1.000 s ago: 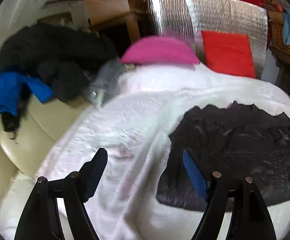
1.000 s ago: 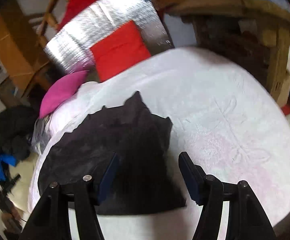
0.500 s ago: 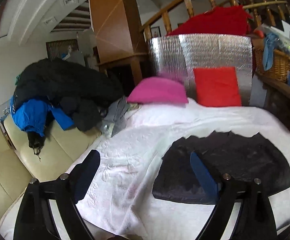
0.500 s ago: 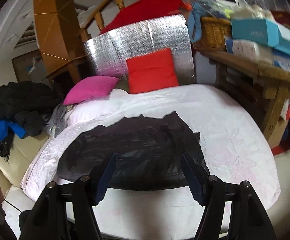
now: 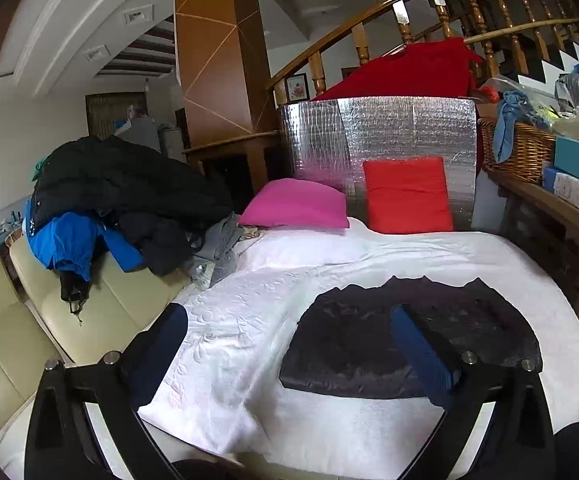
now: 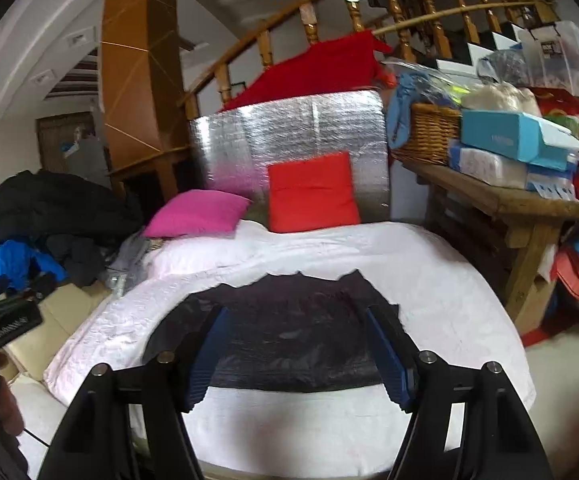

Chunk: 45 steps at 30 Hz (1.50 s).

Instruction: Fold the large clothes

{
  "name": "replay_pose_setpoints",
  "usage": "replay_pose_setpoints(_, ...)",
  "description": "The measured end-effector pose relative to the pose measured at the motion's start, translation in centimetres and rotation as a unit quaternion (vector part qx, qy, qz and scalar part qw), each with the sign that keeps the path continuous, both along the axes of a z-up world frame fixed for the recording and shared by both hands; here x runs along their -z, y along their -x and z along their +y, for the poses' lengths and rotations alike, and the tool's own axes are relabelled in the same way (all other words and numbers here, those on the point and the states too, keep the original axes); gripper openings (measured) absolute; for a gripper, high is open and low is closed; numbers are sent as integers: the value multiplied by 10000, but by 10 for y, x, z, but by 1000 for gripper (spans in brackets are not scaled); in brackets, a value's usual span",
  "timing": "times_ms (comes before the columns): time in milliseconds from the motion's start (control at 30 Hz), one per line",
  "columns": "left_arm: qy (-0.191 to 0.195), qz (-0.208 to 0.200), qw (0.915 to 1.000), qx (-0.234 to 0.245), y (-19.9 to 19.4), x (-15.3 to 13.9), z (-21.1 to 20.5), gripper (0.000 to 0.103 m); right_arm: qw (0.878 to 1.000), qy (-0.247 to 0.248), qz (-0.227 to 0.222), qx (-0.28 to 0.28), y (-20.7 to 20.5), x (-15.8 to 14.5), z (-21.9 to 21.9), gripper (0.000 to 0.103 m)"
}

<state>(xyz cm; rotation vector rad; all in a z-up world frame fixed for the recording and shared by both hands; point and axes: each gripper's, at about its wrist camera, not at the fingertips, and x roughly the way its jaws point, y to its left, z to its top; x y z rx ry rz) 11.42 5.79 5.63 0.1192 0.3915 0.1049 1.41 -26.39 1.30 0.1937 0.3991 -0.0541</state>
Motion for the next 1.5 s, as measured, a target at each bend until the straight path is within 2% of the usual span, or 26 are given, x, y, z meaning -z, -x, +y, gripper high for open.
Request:
replay_pose_setpoints(167,141,-135,9994,294,22,-8,-3,102,9998,158,-76,-108,4,-4,16,73)
replay_pose_setpoints(400,100,-318,9991,275,43,-18,-2,102,9996,221,-91,-171,11,-4,27,73)
replay_pose_setpoints(800,-80,-495,9985,208,55,-23,-5,102,9988,430,-232,20,25,-16,33,73)
replay_pose_setpoints(1500,-80,-389,9990,201,51,-20,-3,102,9991,387,-169,13,22,-12,28,73)
